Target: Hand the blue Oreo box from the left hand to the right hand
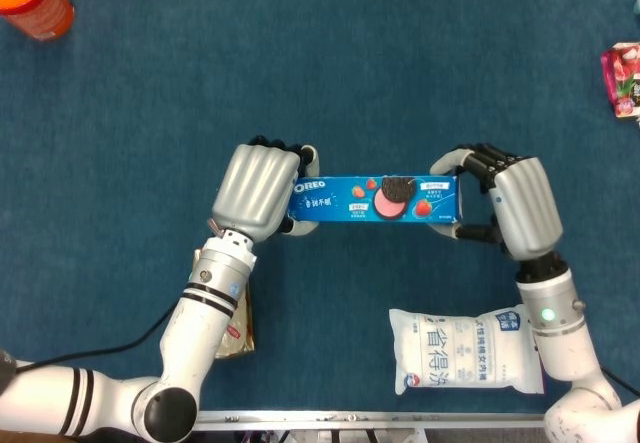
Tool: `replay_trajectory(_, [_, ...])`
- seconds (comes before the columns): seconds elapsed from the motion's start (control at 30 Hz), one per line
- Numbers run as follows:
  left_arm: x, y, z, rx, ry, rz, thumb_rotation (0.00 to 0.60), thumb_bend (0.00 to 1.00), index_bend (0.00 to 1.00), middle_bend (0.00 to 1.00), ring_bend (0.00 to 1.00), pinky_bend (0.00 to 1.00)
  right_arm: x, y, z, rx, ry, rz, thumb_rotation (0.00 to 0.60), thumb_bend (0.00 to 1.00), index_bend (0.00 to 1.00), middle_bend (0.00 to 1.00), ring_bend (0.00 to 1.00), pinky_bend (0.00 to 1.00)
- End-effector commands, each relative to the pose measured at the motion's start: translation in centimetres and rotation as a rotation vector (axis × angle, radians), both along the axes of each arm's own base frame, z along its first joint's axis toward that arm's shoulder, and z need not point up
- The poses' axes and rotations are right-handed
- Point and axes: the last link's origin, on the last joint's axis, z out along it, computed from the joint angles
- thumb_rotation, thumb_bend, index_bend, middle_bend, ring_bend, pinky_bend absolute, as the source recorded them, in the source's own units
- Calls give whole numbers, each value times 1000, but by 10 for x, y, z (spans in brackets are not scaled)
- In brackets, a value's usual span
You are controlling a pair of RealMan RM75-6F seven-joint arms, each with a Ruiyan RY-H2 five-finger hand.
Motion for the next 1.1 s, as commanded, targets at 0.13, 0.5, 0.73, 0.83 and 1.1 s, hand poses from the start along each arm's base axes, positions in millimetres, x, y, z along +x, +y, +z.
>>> replay_trajectory(0.13, [-1, 1, 1, -3, 3, -4, 600, 125, 440, 379, 421, 377, 0, 0, 1, -11, -7, 1, 600, 123, 712, 692, 735, 706])
replay_trajectory(0.5, [-9, 2, 10, 14, 10, 9, 600, 60, 425, 350, 381, 375, -2, -1, 5, -21, -8, -2, 600, 143, 731, 704, 745, 710])
replay_trajectory(0.73, [-21, 7, 16, 28, 40, 40, 600, 46, 375, 241, 265, 351, -3, 2, 8, -20, -9, 4, 600, 150, 731, 704, 745, 710])
replay_trajectory(0.83, [-25, 8, 17, 29, 45, 52, 600, 41, 284, 164, 211, 328, -3, 2, 9, -18, -11, 5, 600, 154, 731, 704, 745, 710])
replay_trajectory(1.1, [-27, 12, 15, 28, 56, 54, 600, 41, 119, 51, 161, 317, -3, 2, 13, -20, -22, 2, 600, 157, 731, 704, 745, 710])
